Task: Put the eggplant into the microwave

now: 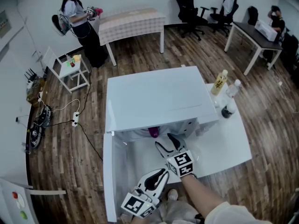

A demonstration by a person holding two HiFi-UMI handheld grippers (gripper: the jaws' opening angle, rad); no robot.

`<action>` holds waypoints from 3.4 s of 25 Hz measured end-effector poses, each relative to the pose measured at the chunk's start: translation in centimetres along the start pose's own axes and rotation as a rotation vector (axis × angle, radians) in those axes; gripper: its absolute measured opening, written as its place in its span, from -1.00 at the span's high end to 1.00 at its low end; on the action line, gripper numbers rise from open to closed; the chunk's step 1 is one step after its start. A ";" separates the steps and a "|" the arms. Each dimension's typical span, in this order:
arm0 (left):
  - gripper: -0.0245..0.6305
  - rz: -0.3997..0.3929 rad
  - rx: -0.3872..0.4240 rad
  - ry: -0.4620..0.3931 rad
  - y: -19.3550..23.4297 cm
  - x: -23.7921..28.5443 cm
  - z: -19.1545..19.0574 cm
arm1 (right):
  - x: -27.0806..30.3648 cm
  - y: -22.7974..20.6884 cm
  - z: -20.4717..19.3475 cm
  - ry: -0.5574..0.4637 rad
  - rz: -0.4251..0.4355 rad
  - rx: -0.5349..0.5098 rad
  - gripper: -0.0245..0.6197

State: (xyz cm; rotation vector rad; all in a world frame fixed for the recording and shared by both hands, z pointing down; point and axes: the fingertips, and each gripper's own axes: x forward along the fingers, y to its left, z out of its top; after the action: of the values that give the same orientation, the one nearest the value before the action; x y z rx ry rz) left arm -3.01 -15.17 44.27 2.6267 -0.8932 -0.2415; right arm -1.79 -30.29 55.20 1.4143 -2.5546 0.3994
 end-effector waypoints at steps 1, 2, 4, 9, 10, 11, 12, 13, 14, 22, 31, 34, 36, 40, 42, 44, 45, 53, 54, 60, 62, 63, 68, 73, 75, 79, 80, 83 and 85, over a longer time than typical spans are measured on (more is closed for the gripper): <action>0.80 -0.002 0.001 0.001 -0.2 0.0 0.0 | -0.4 0.1 0.2 -0.007 0.000 0.001 0.08; 0.81 -0.004 0.003 0.003 -0.3 0.0 0.0 | -0.9 0.2 0.4 -0.015 0.002 0.001 0.08; 0.81 -0.009 0.008 0.003 -0.7 0.1 0.1 | -1.9 0.5 0.7 -0.027 0.010 -0.001 0.08; 0.80 -0.031 0.023 -0.002 -2.0 0.4 0.6 | -5.0 1.0 1.9 -0.066 0.018 -0.009 0.08; 0.81 -0.036 0.025 -0.003 -2.3 0.5 0.6 | -5.7 1.0 2.0 -0.074 0.015 -0.012 0.08; 0.81 -0.042 0.027 -0.005 -2.6 0.5 0.6 | -6.3 1.0 2.1 -0.080 0.012 -0.015 0.08; 0.80 -0.048 0.030 -0.006 -2.9 0.6 0.6 | -6.9 1.0 2.2 -0.084 0.010 -0.016 0.08; 0.81 -0.054 0.033 -0.006 -3.1 0.7 0.6 | -7.5 1.0 2.2 -0.087 0.009 -0.016 0.08; 0.80 -0.059 0.037 -0.005 -3.3 0.7 0.6 | -8.1 1.1 2.3 -0.091 0.011 -0.016 0.08; 0.80 -0.105 0.050 0.012 -5.4 1.7 0.5 | -12.9 1.1 2.7 -0.124 0.021 -0.042 0.09; 0.81 -0.150 0.072 0.026 -6.8 2.5 1.2 | -17.6 0.7 4.0 -0.166 -0.006 -0.046 0.23; 0.80 -0.159 0.081 0.032 -7.2 2.7 1.4 | -19.1 0.7 4.4 -0.187 -0.003 -0.057 0.34; 0.80 -0.167 0.088 0.036 -7.5 2.7 1.5 | -20.1 1.1 4.7 -0.195 0.009 -0.055 0.46; 0.80 -0.192 0.097 0.042 -8.1 3.0 1.6 | -21.9 2.0 5.4 -0.195 0.065 -0.037 0.65; 0.81 -0.207 0.101 0.044 -8.6 3.4 1.8 | -22.8 2.3 6.2 -0.197 0.103 -0.042 0.69; 0.80 -0.223 0.101 0.051 -9.2 3.7 1.9 | -23.8 2.6 7.0 -0.199 0.135 -0.052 0.70; 0.81 -0.232 0.100 0.055 -9.4 3.9 1.8 | -24.3 2.7 7.2 -0.198 0.149 -0.059 0.70; 0.81 -0.285 0.091 0.077 -11.6 4.4 1.2 | -27.3 2.8 7.7 -0.182 0.184 -0.067 0.72; 0.80 -0.287 0.091 0.077 -11.7 4.4 1.3 | -27.4 2.8 7.5 -0.176 0.183 -0.065 0.72; 0.81 -0.293 0.089 0.077 -11.8 4.3 1.4 | -27.9 3.2 7.2 -0.178 0.188 -0.041 0.73; 0.81 -0.292 0.087 0.076 -11.8 4.2 1.4 | -28.1 3.4 7.4 -0.176 0.197 -0.048 0.74; 0.81 -0.293 0.086 0.076 -11.8 4.2 1.5 | -28.2 3.5 7.5 -0.177 0.200 -0.051 0.74; 0.81 -0.297 0.086 0.076 -12.2 4.0 1.9 | -29.0 4.2 8.6 -0.201 0.218 -0.045 0.76; 0.81 -0.328 0.096 0.070 -13.2 4.0 3.3 | -29.6 4.5 9.5 -0.225 0.216 -0.029 0.76; 0.81 -0.349 0.110 0.073 -13.7 4.2 3.6 | -29.5 4.6 9.4 -0.220 0.213 -0.028 0.76; 0.81 -0.370 0.123 0.090 -13.9 4.4 3.4 | -28.8 4.3 8.5 -0.190 0.207 -0.032 0.77; 0.81 -0.371 0.122 0.093 -13.9 4.4 3.3 | -28.7 4.1 8.3 -0.183 0.204 -0.027 0.77; 0.81 -0.369 0.116 0.101 -13.6 4.4 3.0 | -28.3 3.6 7.9 -0.170 0.198 0.003 0.80; 0.81 -0.365 0.114 0.105 -13.3 4.4 3.0 | -28.1 3.5 7.8 -0.169 0.200 0.016 0.80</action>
State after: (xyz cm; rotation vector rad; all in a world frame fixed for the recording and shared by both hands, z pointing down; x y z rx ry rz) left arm 7.07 -8.92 36.25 2.8655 -0.3985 -0.1438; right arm 9.67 -8.65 39.07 1.2499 -2.8474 0.3444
